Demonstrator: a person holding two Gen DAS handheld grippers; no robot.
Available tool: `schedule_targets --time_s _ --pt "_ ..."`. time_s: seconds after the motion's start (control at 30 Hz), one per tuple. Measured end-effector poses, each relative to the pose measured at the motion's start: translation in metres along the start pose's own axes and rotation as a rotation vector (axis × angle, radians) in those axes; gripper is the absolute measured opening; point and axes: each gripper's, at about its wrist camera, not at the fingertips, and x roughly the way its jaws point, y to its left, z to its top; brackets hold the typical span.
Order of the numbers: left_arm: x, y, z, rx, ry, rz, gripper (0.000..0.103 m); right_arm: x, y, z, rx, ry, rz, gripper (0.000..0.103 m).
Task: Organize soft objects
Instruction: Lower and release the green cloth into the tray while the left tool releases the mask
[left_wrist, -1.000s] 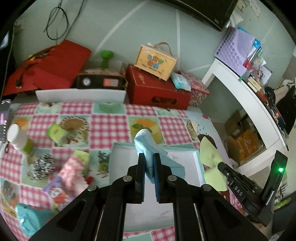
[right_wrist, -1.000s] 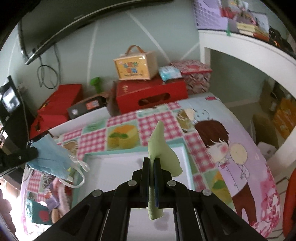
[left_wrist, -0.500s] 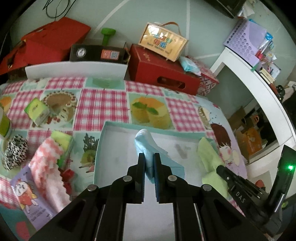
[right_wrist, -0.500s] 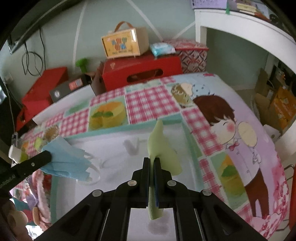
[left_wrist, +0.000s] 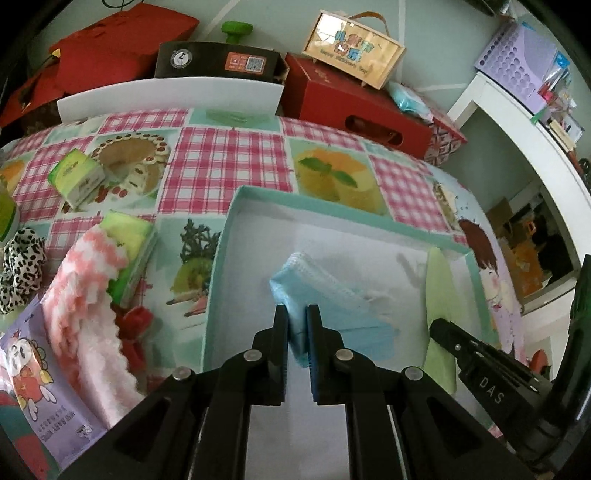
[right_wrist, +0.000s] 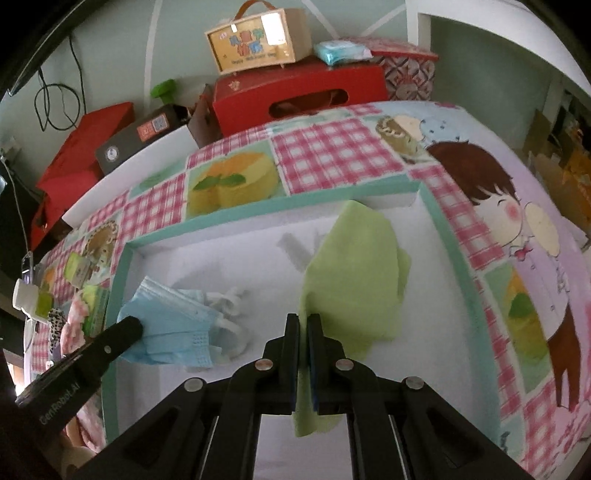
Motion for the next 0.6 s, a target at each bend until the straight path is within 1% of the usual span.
schedule_targets --time_s 0.1,0.17,0.23,0.3,0.37,0.4,0.43,0.47,0.5,0.53,0.6 --pt "0.000 0.003 -0.001 -0.010 0.014 0.003 0.011 0.003 0.005 -0.001 -0.016 0.016 -0.007 0.008" --pt "-0.003 0.002 -0.001 -0.001 0.011 0.007 0.018 0.003 0.009 -0.001 -0.028 0.018 -0.007 0.008" --pt "-0.007 0.000 -0.002 0.018 0.004 0.018 0.032 0.002 0.012 -0.001 -0.045 0.021 -0.010 0.008" --pt "-0.009 0.000 -0.003 0.031 0.006 0.024 0.041 0.000 0.015 -0.001 -0.059 0.023 -0.018 0.008" --pt "-0.010 0.001 -0.005 0.030 0.012 0.038 0.044 0.000 0.017 0.000 -0.069 0.026 -0.017 0.009" --pt "-0.010 0.002 -0.006 0.030 0.019 0.041 0.045 -0.001 0.018 0.000 -0.072 0.027 -0.016 0.015" --pt "-0.010 0.003 -0.006 0.031 0.025 0.042 0.046 -0.001 0.018 0.000 -0.076 0.028 -0.012 0.019" --pt "-0.010 0.004 -0.007 0.027 0.027 0.045 0.046 -0.001 0.019 0.000 -0.078 0.031 -0.013 0.026" --pt "-0.011 0.004 -0.007 0.024 0.027 0.047 0.049 -0.001 0.019 0.000 -0.078 0.031 -0.017 0.029" --pt "-0.012 0.004 -0.007 0.022 0.023 0.049 0.053 -0.002 0.018 0.000 -0.078 0.030 -0.018 0.029" --pt "-0.015 0.003 -0.007 0.025 0.009 0.045 0.054 -0.002 0.018 0.000 -0.082 0.031 -0.022 0.029"
